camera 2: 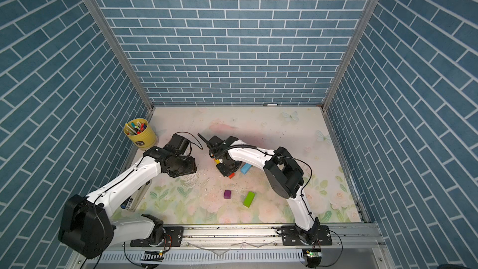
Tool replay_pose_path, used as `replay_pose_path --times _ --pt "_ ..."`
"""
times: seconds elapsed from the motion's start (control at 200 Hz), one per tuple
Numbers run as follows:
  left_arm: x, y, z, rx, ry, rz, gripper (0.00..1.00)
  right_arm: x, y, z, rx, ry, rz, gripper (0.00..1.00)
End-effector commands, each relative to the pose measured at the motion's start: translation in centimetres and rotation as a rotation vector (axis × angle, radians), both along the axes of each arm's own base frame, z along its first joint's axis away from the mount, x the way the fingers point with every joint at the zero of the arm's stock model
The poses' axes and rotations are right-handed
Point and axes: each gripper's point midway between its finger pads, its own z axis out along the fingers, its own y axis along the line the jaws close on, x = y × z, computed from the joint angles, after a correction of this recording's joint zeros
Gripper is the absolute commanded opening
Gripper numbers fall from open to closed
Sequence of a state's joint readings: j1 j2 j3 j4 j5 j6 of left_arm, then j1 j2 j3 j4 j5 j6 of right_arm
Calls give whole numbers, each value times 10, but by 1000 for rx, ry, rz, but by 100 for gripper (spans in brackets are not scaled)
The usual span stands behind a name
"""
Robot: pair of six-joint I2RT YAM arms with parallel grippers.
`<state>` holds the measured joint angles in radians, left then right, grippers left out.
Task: Assemble a heart with building blocks
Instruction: Assemble the building block at the center of the board.
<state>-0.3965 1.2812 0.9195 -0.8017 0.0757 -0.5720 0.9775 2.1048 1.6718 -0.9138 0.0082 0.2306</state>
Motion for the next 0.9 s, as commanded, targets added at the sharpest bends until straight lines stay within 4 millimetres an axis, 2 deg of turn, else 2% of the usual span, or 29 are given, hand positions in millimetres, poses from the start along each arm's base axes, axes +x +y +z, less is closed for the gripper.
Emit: replay_pose_path --times 0.0,0.325,0.375,0.405,0.45,0.49,0.675,0.895 --pt "0 2 -3 4 10 5 61 2 -7 -10 -58 14 47 0" --pt "0 3 -6 2 14 8 61 -2 -3 -10 -42 42 52 0" --pt "1 2 -6 1 13 8 61 -2 -3 -8 -37 41 47 15" --pt "0 2 -6 1 16 7 61 -1 -2 -8 -34 38 45 31" --pt "0 2 -7 1 17 7 61 0 -2 -6 -29 36 38 38" --pt "1 2 -6 0 17 7 61 0 -1 -4 -25 33 38 37" --pt "1 2 -5 1 12 6 61 0 2 0 -10 35 34 22" --pt "3 1 -5 -3 11 5 61 -1 7 3 -2 35 39 19"
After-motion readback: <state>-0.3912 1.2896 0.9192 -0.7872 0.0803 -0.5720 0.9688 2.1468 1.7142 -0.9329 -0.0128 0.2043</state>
